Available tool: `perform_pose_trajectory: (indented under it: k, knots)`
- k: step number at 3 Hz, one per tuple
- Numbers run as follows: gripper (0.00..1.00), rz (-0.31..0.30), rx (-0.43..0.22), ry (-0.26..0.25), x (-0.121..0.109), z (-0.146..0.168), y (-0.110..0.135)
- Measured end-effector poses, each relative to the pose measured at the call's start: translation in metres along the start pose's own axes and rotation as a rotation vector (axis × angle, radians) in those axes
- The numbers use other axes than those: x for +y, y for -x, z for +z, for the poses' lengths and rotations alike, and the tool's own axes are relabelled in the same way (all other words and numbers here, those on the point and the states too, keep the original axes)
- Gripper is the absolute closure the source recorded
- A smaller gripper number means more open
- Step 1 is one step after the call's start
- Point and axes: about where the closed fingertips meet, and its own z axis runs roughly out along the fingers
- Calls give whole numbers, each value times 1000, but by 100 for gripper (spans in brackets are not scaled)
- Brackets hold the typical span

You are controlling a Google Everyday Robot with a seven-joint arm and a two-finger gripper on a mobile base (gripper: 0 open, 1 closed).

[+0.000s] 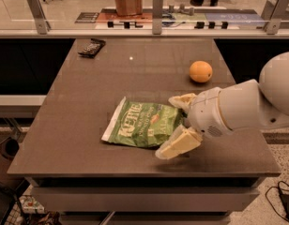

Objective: Move green jalapeno chip bag near rxbar chocolate

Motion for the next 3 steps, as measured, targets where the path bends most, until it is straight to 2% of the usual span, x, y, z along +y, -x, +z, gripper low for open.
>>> perform_pose_trajectory:
  k: [3]
  knots:
    - [87,-14,4,-5,3,-2,6]
